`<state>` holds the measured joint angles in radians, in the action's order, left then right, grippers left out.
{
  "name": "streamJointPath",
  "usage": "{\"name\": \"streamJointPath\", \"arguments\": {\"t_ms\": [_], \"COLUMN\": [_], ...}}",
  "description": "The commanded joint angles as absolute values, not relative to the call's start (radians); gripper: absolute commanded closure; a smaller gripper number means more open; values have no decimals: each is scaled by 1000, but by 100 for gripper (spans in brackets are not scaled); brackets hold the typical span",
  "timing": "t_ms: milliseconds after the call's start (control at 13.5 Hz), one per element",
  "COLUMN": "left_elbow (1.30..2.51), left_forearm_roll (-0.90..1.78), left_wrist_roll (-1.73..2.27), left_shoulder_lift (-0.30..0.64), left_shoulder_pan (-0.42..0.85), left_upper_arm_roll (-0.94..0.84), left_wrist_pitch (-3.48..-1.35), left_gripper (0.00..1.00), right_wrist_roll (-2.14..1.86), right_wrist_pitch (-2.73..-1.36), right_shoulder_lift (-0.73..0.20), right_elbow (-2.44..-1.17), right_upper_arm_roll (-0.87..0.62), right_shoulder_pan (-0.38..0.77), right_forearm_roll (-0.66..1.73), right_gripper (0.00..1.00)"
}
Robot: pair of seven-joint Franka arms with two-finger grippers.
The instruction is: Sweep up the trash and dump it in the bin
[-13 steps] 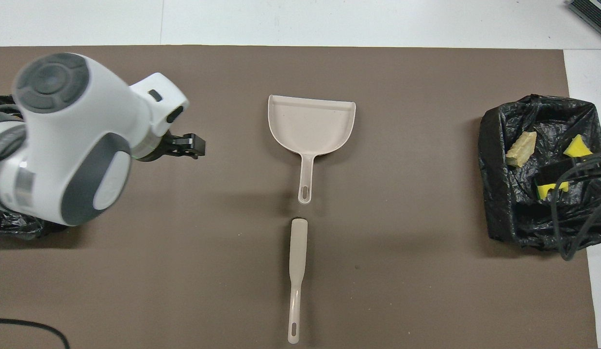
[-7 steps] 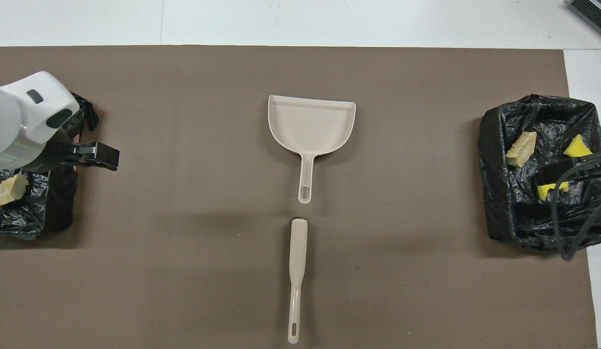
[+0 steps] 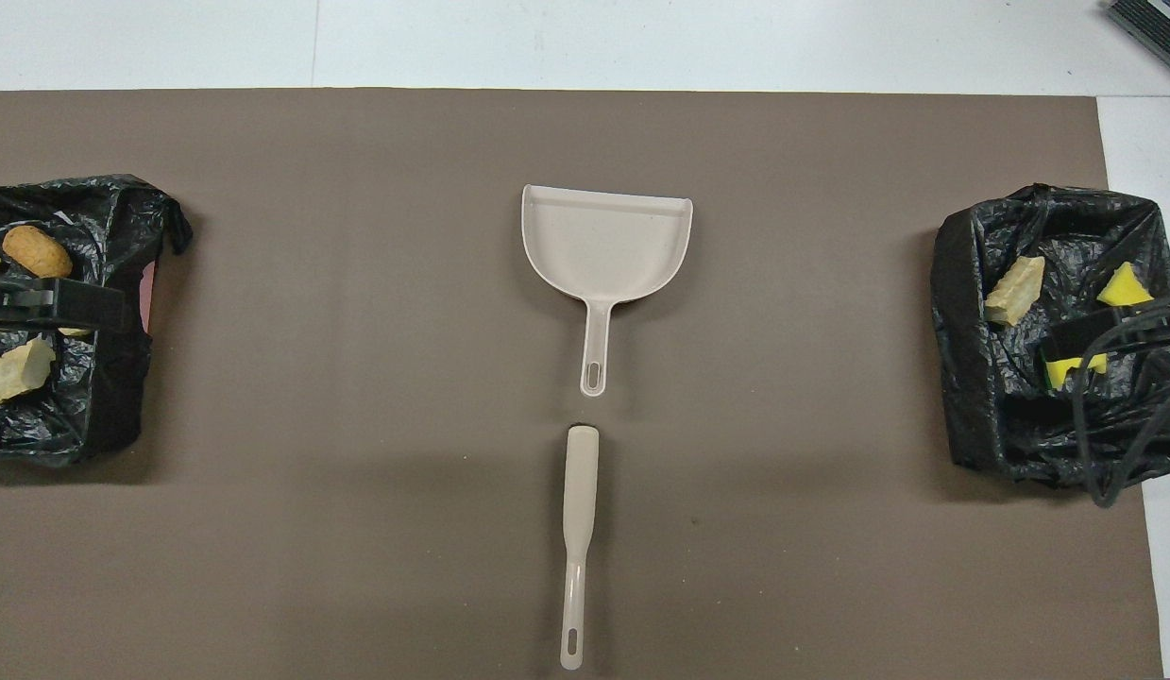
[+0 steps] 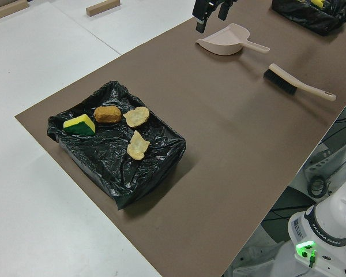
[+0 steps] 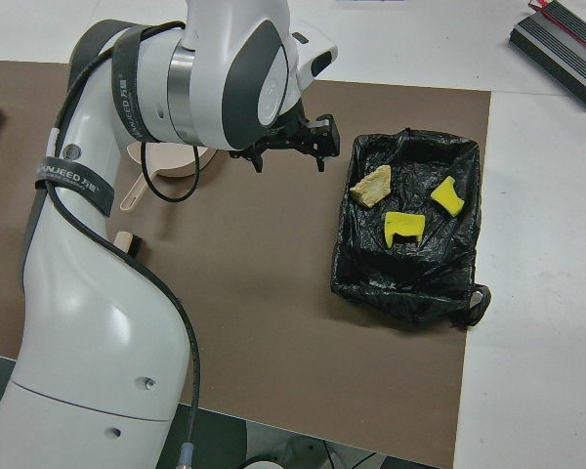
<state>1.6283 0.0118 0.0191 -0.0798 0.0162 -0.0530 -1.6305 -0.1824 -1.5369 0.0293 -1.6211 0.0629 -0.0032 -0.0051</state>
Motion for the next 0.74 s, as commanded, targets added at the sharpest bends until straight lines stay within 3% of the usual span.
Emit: {"name": "streamJointPath", "arguments": {"t_ms": [0,668], "left_elbow": [1594,1603], "left_forearm_roll": [51,51], "left_wrist_roll": [3,0], "left_shoulder_lift": [-66,-72], "left_shoulder_pan": [-23,-25], "left_upper_arm_roll": [-57,-58], "left_wrist_pitch": [-1598,-1614], "left_gripper": [0,0], "right_wrist_roll": [-167,-167], "right_wrist_pitch": [-1523,-1522], "right_shoulder_lift": [28,28], "right_elbow": [-1609,-1609], "right_upper_arm_roll": [61,61], "right_shoulder_pan": [-5,-5], "right_forearm_roll": [11,11], "right_gripper": [0,0]}}
